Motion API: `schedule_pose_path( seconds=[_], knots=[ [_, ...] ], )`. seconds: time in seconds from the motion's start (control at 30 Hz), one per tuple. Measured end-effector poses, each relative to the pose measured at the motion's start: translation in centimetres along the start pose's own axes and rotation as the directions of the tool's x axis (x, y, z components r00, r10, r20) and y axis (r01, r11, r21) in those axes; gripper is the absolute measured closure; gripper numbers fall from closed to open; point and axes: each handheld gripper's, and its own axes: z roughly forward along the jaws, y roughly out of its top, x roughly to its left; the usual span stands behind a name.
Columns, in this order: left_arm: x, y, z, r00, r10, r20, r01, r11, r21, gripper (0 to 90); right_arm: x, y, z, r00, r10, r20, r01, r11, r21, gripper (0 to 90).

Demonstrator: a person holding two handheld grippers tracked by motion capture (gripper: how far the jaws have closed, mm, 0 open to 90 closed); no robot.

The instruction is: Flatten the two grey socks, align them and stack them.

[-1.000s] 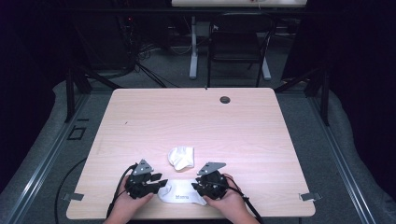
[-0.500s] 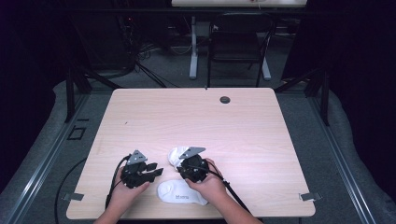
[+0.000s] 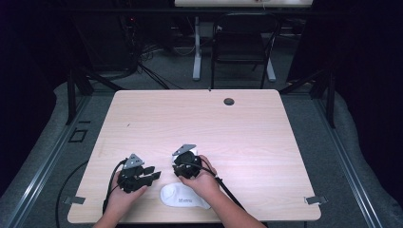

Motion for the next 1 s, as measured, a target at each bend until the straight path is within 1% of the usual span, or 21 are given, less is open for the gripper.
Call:
schedule_pose_path(
  seconds=[0.1, 0.13, 0.17, 0.2, 0.3, 0.33, 0.37, 0.4, 0.47, 0.53, 0.57, 0.63, 0.7, 0.83, 0.9, 0.97, 1.0],
  knots=[
    [0.2, -0.1, 0.0, 0.9999, -0.011, -0.002, 0.011, 0.9999, -0.003, 62.1, 0.0, -0.1, 0.4, 0.9999, -0.006, 0.013, 0.005, 1.000, 0.024, 69.2],
    [0.2, -0.1, 0.0, 0.9999, -0.011, -0.002, 0.011, 0.9999, -0.005, 62.1, 0.0, -0.1, 0.5, 1.0000, 0.004, 0.005, -0.004, 1.000, 0.029, 72.0],
    [0.2, -0.1, 0.0, 0.9999, -0.011, -0.002, 0.011, 0.9999, 0.001, 62.1, -0.1, -0.1, 0.5, 1.0000, -0.001, -0.008, 0.001, 0.999, 0.048, 75.1],
    [0.2, -0.1, 0.0, 0.9999, -0.011, -0.003, 0.011, 0.9999, 0.001, 62.1, 0.0, -0.2, 0.6, 1.0000, 0.007, -0.004, -0.007, 0.999, 0.037, 78.6],
    [0.1, -0.1, 0.1, 1.0000, -0.009, -0.003, 0.009, 1.0000, 0.003, 62.1, 0.1, -0.1, 0.5, 1.0000, 0.004, -0.007, -0.003, 0.999, 0.052, 86.0],
    [0.1, -0.1, 0.2, 1.0000, -0.007, -0.003, 0.007, 1.0000, 0.005, 62.1, 0.1, -0.2, 0.5, 1.0000, 0.001, -0.007, -0.001, 0.999, 0.046, 88.2],
    [0.1, -0.1, 0.2, 1.0000, -0.007, -0.003, 0.007, 0.9999, 0.007, 62.1, 0.1, -0.2, 0.4, 0.9999, 0.010, -0.012, -0.009, 0.999, 0.050, 89.0],
    [0.0, -0.1, 0.2, 1.0000, -0.007, -0.003, 0.007, 1.0000, 0.006, 62.1, 0.2, -0.2, 0.5, 0.9997, 0.022, -0.013, -0.022, 0.999, 0.042, 89.5],
    [0.0, -0.2, 0.3, 1.0000, -0.007, -0.001, 0.007, 0.9999, 0.007, 62.1, 0.1, -0.2, 0.3, 0.9997, 0.020, -0.017, -0.019, 0.998, 0.056, 89.9],
    [0.0, -0.2, 0.3, 1.0000, -0.008, -0.002, 0.008, 0.9999, 0.007, 62.0, 0.2, -0.3, 0.2, 0.9992, 0.034, -0.019, -0.034, 0.999, 0.037, 90.0],
    [0.0, -0.2, 0.3, 1.0000, -0.007, -0.003, 0.007, 1.0000, 0.006, 62.1, 0.1, -0.2, -0.1, 0.9992, 0.034, -0.021, -0.033, 0.999, 0.042, 90.0],
    [0.0, -0.1, 0.3, 0.9999, -0.008, -0.006, 0.008, 1.0000, 0.004, 62.0, 0.1, -0.2, -0.4, 0.9983, 0.048, -0.032, -0.047, 0.998, 0.029, 90.0],
    [0.0, -0.1, 0.3, 1.0000, -0.008, -0.005, 0.008, 1.0000, 0.003, 62.0, 0.2, -0.3, -0.8, 0.9965, 0.070, -0.047, -0.069, 0.998, 0.005, 90.0],
    [-0.1, 0.0, 0.5, 0.9999, -0.015, -0.006, 0.015, 0.9999, -0.003, 61.5, 0.3, -0.3, -1.6, 0.9917, 0.101, -0.079, -0.103, 0.994, -0.020, 90.0],
    [-0.2, 0.1, 0.7, 0.9998, -0.018, -0.006, 0.018, 0.9998, -0.003, 60.6, 0.5, -0.3, -2.0, 0.9895, 0.110, -0.094, -0.114, 0.993, -0.034, 90.0],
    [-0.4, 0.2, 1.0, 0.9998, -0.019, -0.006, 0.019, 0.9998, -0.005, 60.2, 0.7, -0.4, -2.1, 0.9898, 0.109, -0.092, -0.113, 0.993, -0.042, 90.0],
    [-0.5, 0.3, 1.1, 0.9998, -0.014, -0.013, 0.014, 0.9999, -0.002, 59.7, 0.6, -0.4, -2.2, 0.9904, 0.102, -0.094, -0.106, 0.994, -0.038, 90.0]
  ],
)
